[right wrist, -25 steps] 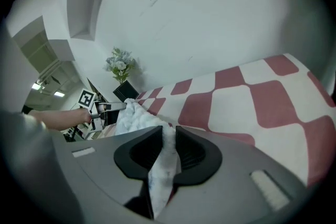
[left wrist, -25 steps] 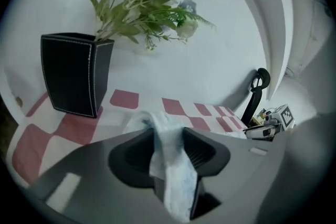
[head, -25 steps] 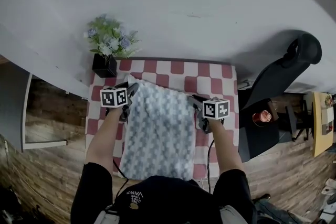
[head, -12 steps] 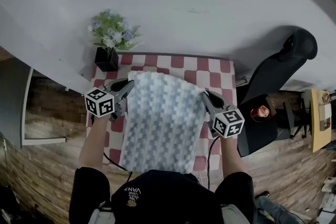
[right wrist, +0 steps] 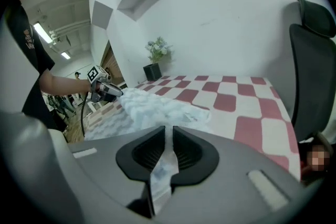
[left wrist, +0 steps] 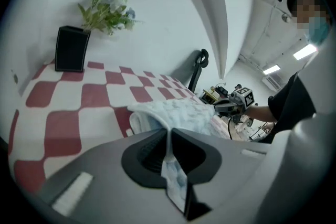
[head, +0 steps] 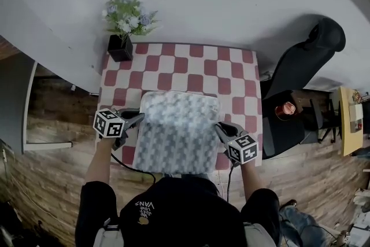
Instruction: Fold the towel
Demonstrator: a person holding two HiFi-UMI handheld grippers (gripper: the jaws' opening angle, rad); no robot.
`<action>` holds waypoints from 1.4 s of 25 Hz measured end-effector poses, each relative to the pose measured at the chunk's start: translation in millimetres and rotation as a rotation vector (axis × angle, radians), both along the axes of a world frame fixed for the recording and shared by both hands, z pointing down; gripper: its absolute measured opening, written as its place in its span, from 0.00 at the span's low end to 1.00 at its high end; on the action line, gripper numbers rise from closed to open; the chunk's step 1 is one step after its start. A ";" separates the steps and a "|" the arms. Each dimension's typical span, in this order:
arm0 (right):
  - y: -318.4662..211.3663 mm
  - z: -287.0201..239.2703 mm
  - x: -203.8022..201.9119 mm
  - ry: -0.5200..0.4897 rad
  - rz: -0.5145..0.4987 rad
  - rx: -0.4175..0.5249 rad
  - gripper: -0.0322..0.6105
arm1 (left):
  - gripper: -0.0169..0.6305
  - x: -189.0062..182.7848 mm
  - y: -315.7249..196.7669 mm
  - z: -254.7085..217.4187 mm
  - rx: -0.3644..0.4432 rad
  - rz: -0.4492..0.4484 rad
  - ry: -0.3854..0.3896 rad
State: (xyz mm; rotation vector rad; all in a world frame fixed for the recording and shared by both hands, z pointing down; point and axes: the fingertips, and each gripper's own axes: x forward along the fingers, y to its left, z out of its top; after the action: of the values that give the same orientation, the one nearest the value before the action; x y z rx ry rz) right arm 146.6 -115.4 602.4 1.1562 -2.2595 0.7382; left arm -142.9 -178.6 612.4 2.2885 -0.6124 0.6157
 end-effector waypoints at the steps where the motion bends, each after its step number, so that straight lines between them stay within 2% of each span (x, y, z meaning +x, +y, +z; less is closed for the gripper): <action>1: 8.0 5.6 -0.7 0.000 0.005 -0.028 0.13 | 0.07 -1.3 9.6 6.8 -0.024 0.015 -0.015; 4: 20.8 16.1 2.5 0.010 0.041 -0.086 0.21 | 0.07 -4.4 29.1 22.8 -0.074 0.056 -0.076; 7: 19.8 15.2 9.2 -0.001 0.075 -0.095 0.26 | 0.28 -10.1 26.7 25.7 -0.071 0.038 -0.116; 8: 16.9 13.0 12.6 -0.006 0.090 -0.090 0.27 | 0.32 -12.2 22.4 23.4 -0.059 0.025 -0.123; 11: 1.7 4.2 25.8 -0.026 0.142 -0.067 0.31 | 0.34 -16.2 2.0 9.6 0.004 -0.025 -0.132; 14: -22.4 -0.6 38.6 -0.061 0.198 -0.055 0.31 | 0.34 -10.4 -24.1 -4.3 0.052 -0.087 -0.102; 17: -46.8 6.5 42.0 -0.097 0.227 -0.088 0.31 | 0.35 0.9 -46.1 -5.6 0.041 -0.141 -0.063; 21: -72.6 25.3 42.6 -0.111 0.238 -0.162 0.31 | 0.37 4.8 -68.3 14.2 -0.005 -0.188 -0.103; 24: -83.7 40.0 44.4 -0.109 0.233 -0.220 0.31 | 0.37 4.9 -76.0 30.8 -0.059 -0.202 -0.124; 27: -89.2 53.0 41.3 -0.141 0.210 -0.277 0.31 | 0.37 12.9 -73.3 41.6 -0.121 -0.164 -0.129; 29: -90.7 60.5 37.8 -0.159 0.186 -0.308 0.30 | 0.37 15.0 -73.9 46.7 -0.126 -0.134 -0.156; 31: -91.2 66.0 34.3 -0.165 0.160 -0.330 0.24 | 0.36 16.6 -76.3 48.5 -0.113 -0.109 -0.176; 33: -93.2 66.3 31.6 -0.171 0.141 -0.326 0.10 | 0.26 16.8 -80.9 46.0 -0.089 -0.102 -0.186; 35: -99.4 57.8 29.8 -0.176 0.129 -0.286 0.09 | 0.09 17.7 -87.1 38.7 -0.059 -0.114 -0.176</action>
State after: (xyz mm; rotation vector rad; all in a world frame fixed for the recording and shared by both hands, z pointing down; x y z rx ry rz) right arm 176.3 -214.8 660.1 1.1418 -2.1406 1.2126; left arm -125.2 -265.8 651.1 2.1422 -0.7922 0.7743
